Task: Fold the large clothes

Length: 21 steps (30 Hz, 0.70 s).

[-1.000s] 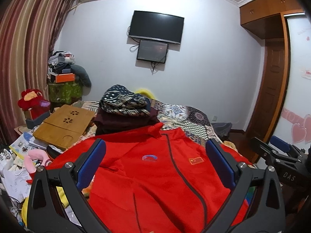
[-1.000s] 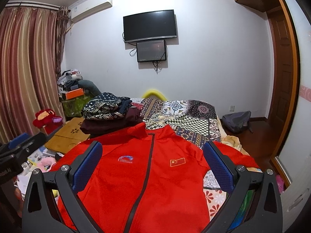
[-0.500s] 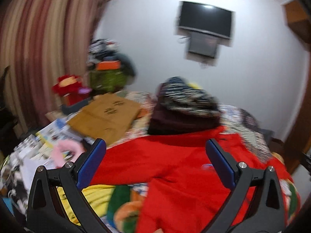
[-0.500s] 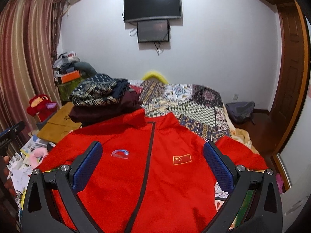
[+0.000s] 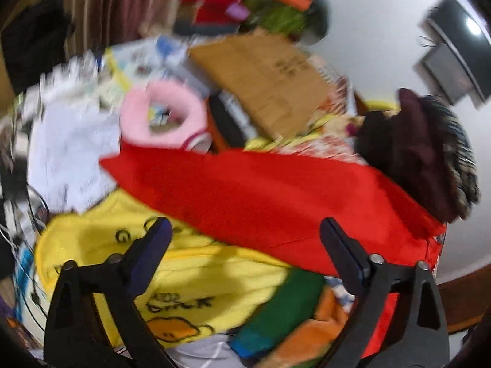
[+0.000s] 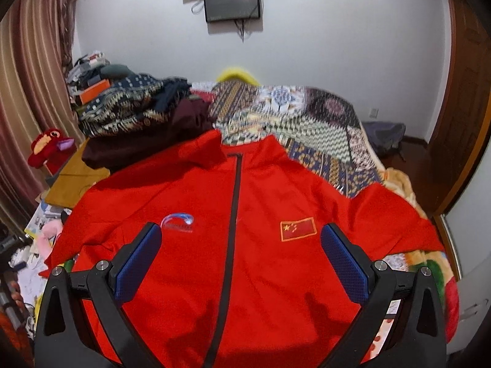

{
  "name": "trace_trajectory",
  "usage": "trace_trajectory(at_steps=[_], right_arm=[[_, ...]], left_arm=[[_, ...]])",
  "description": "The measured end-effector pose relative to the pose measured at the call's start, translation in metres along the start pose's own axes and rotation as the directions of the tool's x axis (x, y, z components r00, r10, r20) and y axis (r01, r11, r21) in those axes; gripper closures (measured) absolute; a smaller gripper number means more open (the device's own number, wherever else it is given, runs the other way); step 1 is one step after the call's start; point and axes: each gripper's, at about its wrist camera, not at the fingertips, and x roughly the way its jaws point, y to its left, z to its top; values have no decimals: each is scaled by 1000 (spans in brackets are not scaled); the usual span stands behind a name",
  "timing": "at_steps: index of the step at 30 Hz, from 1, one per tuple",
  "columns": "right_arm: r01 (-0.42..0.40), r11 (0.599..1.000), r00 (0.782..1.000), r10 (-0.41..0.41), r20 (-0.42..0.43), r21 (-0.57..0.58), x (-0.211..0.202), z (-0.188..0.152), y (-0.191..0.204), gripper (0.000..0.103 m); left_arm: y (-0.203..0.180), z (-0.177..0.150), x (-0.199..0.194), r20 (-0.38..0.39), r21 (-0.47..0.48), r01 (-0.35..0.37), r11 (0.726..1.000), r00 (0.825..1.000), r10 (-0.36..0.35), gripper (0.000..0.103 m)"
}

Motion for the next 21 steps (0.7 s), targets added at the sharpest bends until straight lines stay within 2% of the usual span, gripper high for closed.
trace_trajectory(at_steps=[3,6,10,11,13,17,19,21], right_arm=[[13,1000,999,-13,-36,-3,10,0,2,0],[25,1000,998,-26,-59,-7,16,1,2,0],[40,999,996,-41,-77,-13,25,4,2,0],[42,999,996,-43,-80,-13,26,5,2,0],[46,999,995,-47,-86,-13,28,6,2,0],[45,999,994,-46,-98,-13,30,6,4,0],[50,999,994,-51,-98,-22,29,6,5,0],[69,997,993,-72,-91,-41,27,6,7,0]], left_arm=[[31,0,35,-113,-116,67,991,990,-80,13],[51,-2,61,-176,-222,117,968,972,-158,17],[74,-3,91,-217,-372,177,911,938,-271,19],[79,-3,99,-227,-419,190,888,925,-305,19],[84,-2,108,-232,-455,193,869,917,-326,19],[85,1,129,-262,-445,136,885,925,-274,19],[82,4,137,-278,-409,89,908,936,-216,24],[76,6,138,-272,-378,80,922,943,-193,30]])
